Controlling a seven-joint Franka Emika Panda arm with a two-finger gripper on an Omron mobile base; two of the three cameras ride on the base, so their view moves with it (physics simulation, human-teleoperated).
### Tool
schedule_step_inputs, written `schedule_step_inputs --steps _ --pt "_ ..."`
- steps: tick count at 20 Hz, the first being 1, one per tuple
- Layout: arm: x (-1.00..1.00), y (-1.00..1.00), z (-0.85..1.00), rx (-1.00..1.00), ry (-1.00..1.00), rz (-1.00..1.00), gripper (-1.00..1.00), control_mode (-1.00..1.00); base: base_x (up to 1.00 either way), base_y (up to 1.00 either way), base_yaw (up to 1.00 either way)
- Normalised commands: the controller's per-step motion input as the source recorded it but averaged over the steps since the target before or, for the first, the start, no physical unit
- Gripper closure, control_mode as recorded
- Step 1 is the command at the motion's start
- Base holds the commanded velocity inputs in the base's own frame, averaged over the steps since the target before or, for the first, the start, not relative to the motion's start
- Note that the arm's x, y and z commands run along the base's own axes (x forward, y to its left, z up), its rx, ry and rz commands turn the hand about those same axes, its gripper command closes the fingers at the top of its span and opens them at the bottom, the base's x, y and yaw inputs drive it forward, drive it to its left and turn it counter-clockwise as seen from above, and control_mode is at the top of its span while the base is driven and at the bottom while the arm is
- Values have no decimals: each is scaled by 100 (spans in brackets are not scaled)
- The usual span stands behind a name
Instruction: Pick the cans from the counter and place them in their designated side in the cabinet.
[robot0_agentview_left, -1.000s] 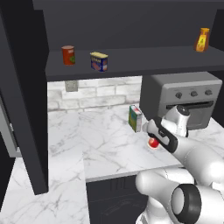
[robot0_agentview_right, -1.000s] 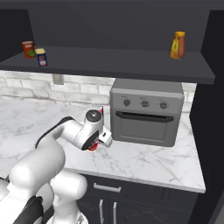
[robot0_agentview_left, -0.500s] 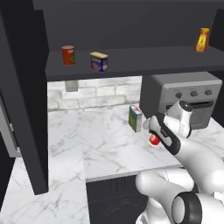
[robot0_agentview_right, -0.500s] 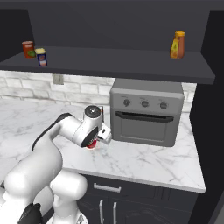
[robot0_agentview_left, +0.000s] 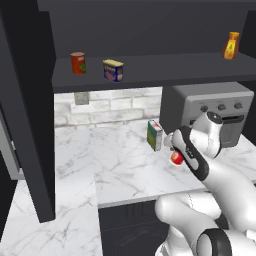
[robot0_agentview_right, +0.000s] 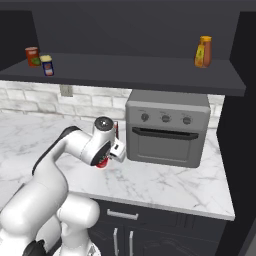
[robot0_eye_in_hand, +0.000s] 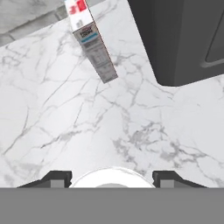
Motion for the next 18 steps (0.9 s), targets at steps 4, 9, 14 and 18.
schedule_step_inputs --steps 4,9,14,18 --pt "-15 9 13 -1 -2 2 100 -100 0 0 0" --pt "-18 12 13 -1 -3 2 100 -100 0 0 0" --pt "-20 12 11 0 -7 2 100 -100 0 0 0" --pt "-21 12 10 0 -8 2 100 -100 0 0 0"
